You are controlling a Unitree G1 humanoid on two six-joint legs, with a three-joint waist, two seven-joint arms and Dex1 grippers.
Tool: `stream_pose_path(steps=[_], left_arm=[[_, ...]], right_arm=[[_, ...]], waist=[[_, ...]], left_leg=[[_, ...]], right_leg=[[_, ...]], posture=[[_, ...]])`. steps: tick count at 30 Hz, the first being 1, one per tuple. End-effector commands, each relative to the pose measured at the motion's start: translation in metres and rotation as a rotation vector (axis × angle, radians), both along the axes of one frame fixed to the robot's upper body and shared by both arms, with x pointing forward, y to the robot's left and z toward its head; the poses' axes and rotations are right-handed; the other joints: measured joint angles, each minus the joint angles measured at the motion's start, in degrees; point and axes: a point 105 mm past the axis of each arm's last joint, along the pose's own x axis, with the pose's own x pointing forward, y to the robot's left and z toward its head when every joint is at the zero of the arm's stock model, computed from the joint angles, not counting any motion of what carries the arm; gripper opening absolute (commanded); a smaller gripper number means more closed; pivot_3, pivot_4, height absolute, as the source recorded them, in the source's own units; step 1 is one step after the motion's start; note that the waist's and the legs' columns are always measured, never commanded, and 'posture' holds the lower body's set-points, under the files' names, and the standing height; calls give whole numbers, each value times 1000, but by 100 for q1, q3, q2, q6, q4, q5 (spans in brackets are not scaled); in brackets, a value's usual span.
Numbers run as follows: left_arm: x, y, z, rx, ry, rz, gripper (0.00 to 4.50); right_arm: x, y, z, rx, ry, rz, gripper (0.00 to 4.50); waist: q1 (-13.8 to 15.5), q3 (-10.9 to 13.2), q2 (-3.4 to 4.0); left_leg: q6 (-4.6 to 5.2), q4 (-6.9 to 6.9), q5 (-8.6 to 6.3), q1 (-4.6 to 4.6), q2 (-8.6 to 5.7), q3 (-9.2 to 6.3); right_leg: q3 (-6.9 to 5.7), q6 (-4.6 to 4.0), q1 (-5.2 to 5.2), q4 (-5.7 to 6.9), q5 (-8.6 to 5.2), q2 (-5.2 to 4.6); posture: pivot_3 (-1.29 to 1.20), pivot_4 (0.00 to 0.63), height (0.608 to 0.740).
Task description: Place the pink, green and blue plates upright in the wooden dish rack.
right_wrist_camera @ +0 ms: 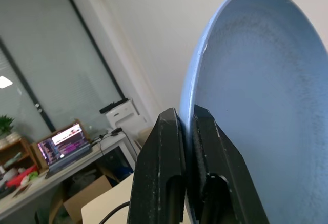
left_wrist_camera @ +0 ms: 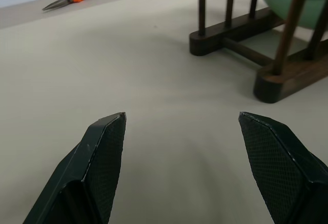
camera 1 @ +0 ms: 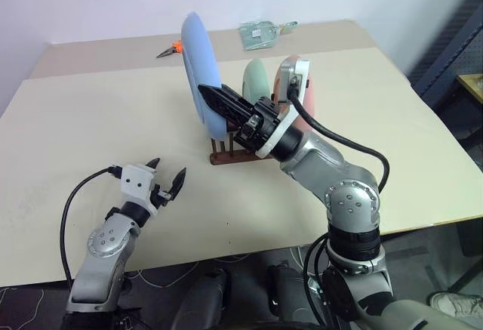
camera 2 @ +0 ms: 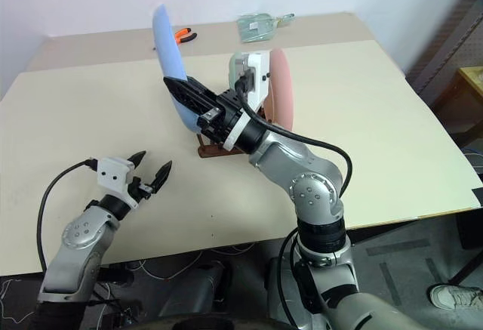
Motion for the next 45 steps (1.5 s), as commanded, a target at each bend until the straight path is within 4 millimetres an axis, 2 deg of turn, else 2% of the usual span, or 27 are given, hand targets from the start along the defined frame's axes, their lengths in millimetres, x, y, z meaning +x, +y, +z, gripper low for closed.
stream_pose_path(steps=[1,12,15,19,27,32,34,38,41,43,45], left_arm=[[-3,-4,11,6,-39,-24,3587],[-6,-20,12,9,-36,-99,3587],[-6,-21,13,9,-38,-100,3630],[-5,-21,12,11,-38,-99,3630],[-4,-26,11,8,-40,-110,3630],[-3,-29,10,9,-39,-118,3630],[-1,-24,11,28,-46,-106,3630],[2,-7,12,56,-49,-59,3630],[3,2,7,90,-41,-42,3630],[5,5,6,99,-41,-33,3630],[6,7,5,100,-41,-29,3630]], right_arm=[[8,-5,2,32,24,-61,0],[29,-7,-17,-2,168,-124,0],[31,-5,-15,-52,121,-131,971],[31,-3,-5,-126,-7,-166,2929],[24,-7,28,-279,-353,-225,2929],[26,-24,44,-379,-553,-326,2929],[29,-50,52,-415,-614,-395,2929],[45,-137,61,-495,-584,-599,2929],[52,-192,34,-644,-491,-702,2929],[53,-218,10,-701,-409,-727,2929],[51,-234,-17,-737,-324,-714,2929]], waist=[[-2,0,0],[-1,0,0],[-1,1,1],[-5,1,2],[2,1,2],[11,1,1],[11,2,1],[127,4,-2],[161,3,-1],[150,3,-1],[132,3,3]], left_leg=[[0,0,0,0,0,0],[0,0,0,0,0,0],[0,0,0,0,0,0],[0,1,0,0,0,0],[0,2,0,-1,0,1],[0,5,0,-1,0,0],[1,4,0,-2,0,1],[4,16,-2,-13,-1,-1],[9,14,-5,-12,0,-2],[14,12,-8,-10,7,-2],[17,12,-10,-9,11,2]], right_leg=[[0,0,0,1,0,0],[0,0,0,0,0,1],[0,0,0,0,0,1],[-1,0,0,0,0,2],[-2,1,1,-1,0,1],[-4,1,5,-4,0,-1],[-5,2,6,-5,-1,-1],[-11,2,8,-12,-1,-3],[-16,2,20,-37,-1,-3],[-19,2,34,-58,-1,-2],[-17,2,37,-65,-1,-1]], posture=[[0,150,740],[0,150,740],[0,150,740],[0,150,740],[0,150,740],[0,150,740],[0,150,740],[0,150,740],[0,150,740],[0,150,740],[0,150,740]])
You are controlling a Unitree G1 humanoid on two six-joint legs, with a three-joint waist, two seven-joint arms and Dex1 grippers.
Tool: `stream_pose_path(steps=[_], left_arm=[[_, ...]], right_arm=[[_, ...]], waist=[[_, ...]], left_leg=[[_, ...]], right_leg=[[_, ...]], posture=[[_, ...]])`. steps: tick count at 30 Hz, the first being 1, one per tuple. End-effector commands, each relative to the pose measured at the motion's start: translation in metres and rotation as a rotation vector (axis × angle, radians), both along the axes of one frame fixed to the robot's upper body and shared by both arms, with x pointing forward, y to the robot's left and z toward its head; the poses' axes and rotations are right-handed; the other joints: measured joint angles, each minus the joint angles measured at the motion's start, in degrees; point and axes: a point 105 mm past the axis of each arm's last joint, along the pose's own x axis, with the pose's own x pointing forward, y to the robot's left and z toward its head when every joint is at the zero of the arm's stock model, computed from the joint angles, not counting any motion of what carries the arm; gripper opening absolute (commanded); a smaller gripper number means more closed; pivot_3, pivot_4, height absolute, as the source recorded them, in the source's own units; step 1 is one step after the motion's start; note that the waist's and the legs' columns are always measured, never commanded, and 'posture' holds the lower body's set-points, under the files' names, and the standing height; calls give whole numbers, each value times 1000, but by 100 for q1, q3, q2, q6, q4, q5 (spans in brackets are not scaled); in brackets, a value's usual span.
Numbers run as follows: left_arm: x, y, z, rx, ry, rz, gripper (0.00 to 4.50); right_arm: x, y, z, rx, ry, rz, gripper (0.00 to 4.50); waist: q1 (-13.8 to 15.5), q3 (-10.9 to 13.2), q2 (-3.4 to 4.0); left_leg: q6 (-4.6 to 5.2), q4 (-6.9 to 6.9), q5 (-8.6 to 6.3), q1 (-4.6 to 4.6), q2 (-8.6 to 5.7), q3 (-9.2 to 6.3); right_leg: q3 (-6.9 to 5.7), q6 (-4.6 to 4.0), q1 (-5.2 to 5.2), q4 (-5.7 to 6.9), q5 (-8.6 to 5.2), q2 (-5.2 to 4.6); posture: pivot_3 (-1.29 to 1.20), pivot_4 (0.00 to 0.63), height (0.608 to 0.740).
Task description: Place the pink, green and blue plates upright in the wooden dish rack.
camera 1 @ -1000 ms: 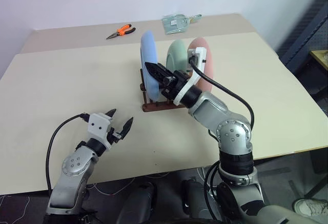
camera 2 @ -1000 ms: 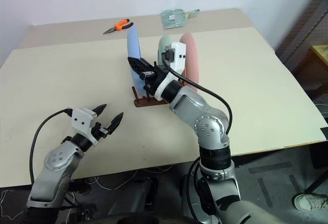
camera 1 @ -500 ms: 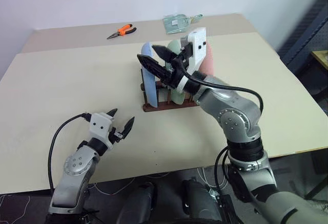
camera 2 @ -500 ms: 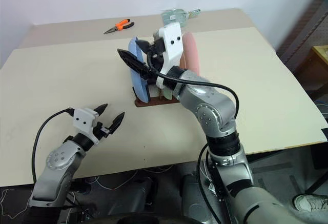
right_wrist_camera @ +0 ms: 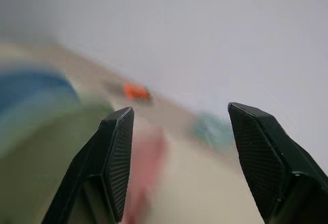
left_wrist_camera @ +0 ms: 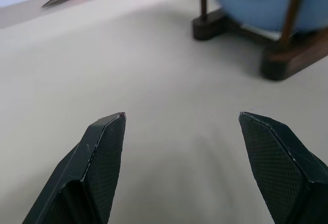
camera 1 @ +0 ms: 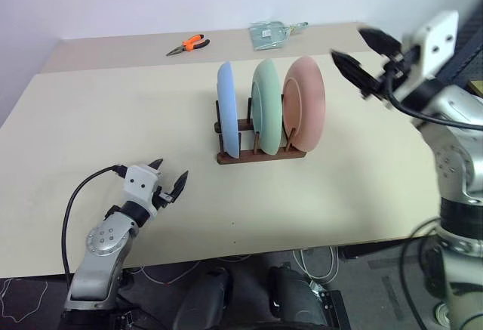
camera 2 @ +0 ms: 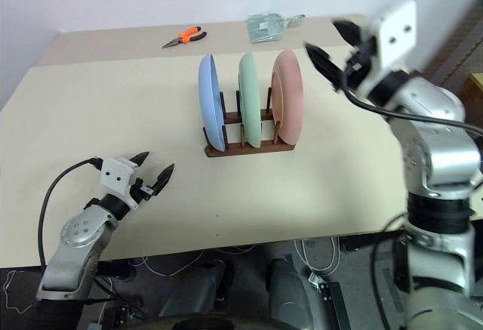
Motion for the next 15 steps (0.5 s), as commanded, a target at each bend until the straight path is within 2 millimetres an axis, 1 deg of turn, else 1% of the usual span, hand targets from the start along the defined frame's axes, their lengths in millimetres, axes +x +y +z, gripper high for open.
stream_pose_path(steps=[1,3,4,6,9,15], left_arm=[[2,2,10,21,-51,-2,3630],[1,3,9,29,-45,0,3630],[0,5,8,33,-42,-1,3630],[-2,7,5,41,-33,2,3630],[-6,8,3,47,-23,2,3630],[-9,11,1,52,-20,16,3630]], right_arm=[[-7,-18,-23,-5,64,-1,2929],[-10,-22,-52,-7,144,-6,2929],[-11,-22,-65,-22,169,-3,2929],[-12,-23,-83,-24,202,-9,2929],[-11,-23,-98,-30,223,-19,2929],[-9,-20,-113,-70,245,-11,2929]], waist=[[-11,2,5],[-7,4,14],[-7,5,17],[-10,6,18],[1,7,20],[13,7,20]], left_leg=[[1,1,0,1,1,3],[1,3,0,1,5,6],[1,3,0,2,6,7],[0,4,0,2,7,9],[0,5,0,4,8,10],[0,7,-1,3,8,10]], right_leg=[[2,0,0,0,0,0],[6,-1,0,2,1,0],[6,-1,0,2,1,0],[7,-1,0,2,1,0],[7,-1,1,2,1,0],[7,-1,3,-1,1,0]], posture=[[0,150,740],[0,150,740],[0,150,740],[0,150,740],[0,150,740],[0,150,740]])
